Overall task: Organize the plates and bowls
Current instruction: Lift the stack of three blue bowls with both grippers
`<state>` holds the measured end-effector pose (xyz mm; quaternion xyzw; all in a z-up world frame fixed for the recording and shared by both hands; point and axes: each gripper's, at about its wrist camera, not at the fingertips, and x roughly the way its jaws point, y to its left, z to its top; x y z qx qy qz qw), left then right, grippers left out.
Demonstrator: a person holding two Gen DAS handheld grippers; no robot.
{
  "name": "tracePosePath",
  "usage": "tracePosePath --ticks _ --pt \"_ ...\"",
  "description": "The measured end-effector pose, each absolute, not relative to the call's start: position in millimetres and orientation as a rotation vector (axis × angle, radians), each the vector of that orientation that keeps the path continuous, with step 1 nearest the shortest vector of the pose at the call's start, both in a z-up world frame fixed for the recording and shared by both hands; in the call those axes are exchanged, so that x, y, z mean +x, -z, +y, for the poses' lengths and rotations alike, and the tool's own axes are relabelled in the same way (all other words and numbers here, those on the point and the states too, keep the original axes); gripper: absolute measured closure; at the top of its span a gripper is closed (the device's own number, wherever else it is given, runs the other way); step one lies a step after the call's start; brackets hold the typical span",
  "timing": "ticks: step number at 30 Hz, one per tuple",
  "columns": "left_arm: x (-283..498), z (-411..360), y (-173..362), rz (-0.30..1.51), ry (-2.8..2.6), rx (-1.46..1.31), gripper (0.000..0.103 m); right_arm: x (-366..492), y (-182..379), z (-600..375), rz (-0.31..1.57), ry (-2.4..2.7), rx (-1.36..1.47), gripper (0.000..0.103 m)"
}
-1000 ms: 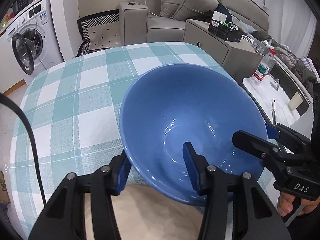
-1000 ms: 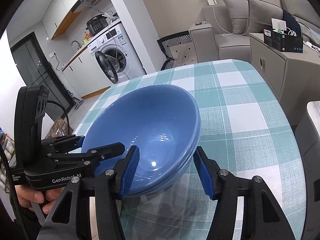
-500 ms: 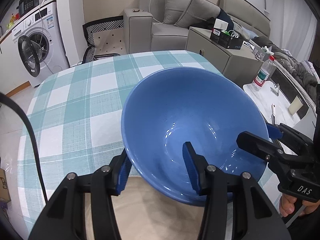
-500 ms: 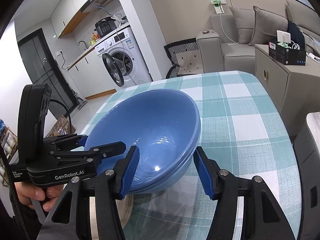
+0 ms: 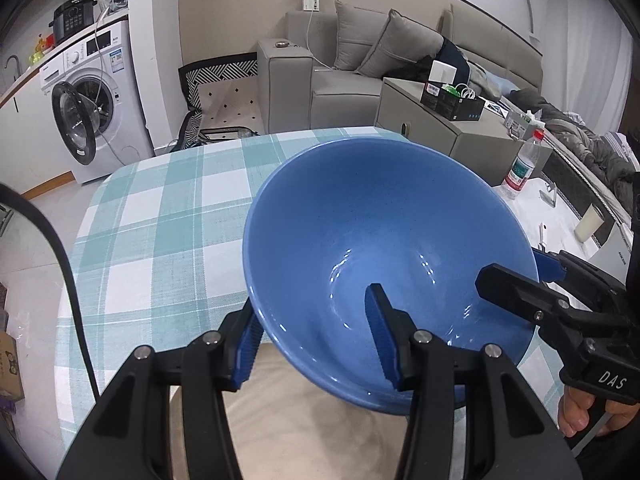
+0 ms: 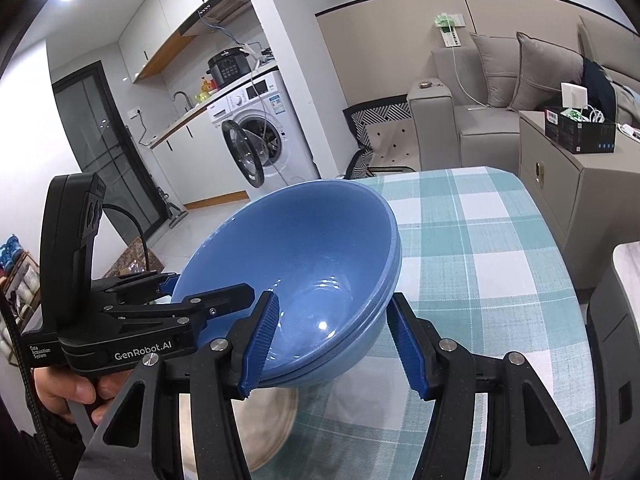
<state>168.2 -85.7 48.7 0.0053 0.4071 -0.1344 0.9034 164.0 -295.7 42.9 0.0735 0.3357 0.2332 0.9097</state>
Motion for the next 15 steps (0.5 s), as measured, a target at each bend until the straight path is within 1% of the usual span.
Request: tracePosePath --ticks 15 --pt "129.6 -53.8 -59.9 0.789 0.198 -0.019 0.054 137.5 -58.1 -261.6 0.668 -0.57 0.116 0.045"
